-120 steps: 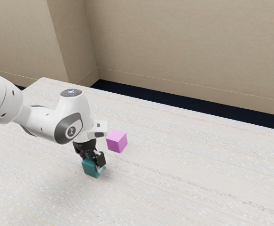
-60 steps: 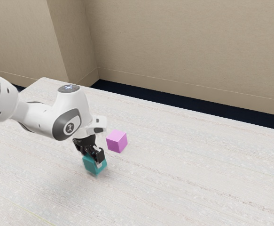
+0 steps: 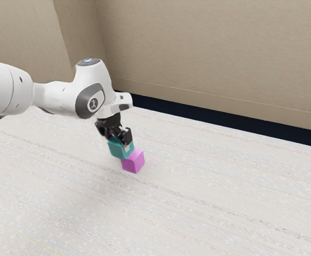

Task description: Pick up the blue block with one arm, and put the blue block on the pink block with one arm

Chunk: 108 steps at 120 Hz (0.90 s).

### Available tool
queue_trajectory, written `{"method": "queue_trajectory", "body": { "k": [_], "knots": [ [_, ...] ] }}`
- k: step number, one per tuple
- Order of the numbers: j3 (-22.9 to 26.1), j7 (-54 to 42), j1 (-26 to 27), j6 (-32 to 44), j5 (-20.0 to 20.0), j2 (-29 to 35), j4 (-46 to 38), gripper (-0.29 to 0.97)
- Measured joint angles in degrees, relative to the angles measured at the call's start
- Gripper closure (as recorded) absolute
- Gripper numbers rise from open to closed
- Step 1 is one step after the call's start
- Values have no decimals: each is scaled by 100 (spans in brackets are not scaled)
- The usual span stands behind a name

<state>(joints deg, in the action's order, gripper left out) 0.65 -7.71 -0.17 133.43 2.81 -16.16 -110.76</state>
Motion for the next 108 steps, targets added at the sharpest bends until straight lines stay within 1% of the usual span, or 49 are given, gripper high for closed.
{"method": "queue_trajectory", "body": {
  "k": [14,29,59,108],
  "knots": [
    [-146,25,-9,-551,57,-597,859,31],
    [-183,37,-10,-970,86,-939,1345,32],
    [-174,54,-9,-1389,101,-1060,1612,32],
    [-123,79,-8,-1607,94,-1221,1872,32]
  ]
}}
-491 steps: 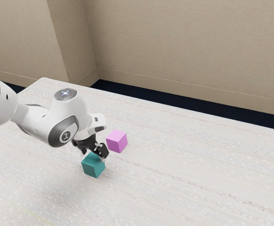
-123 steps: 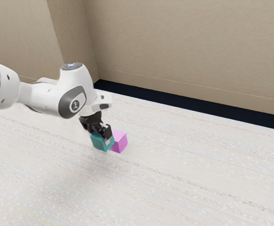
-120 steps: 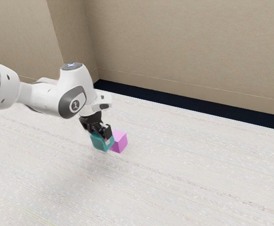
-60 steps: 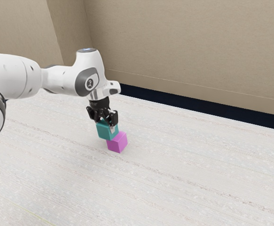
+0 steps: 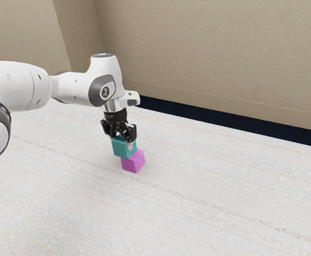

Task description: Pick up the blue block with one arm, and put the blue block on the pink block with one arm

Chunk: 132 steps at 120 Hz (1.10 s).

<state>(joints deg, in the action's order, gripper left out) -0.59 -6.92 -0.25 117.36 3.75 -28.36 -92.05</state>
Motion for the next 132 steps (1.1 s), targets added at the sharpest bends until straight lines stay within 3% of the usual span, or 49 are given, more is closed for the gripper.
{"method": "queue_trajectory", "body": {
  "k": [90,110,132],
  "knots": [
    [112,28,7,-120,-37,-257,358,32],
    [112,10,7,-142,-10,-262,360,16],
    [111,-7,7,-177,0,-235,373,7]
  ]
}}
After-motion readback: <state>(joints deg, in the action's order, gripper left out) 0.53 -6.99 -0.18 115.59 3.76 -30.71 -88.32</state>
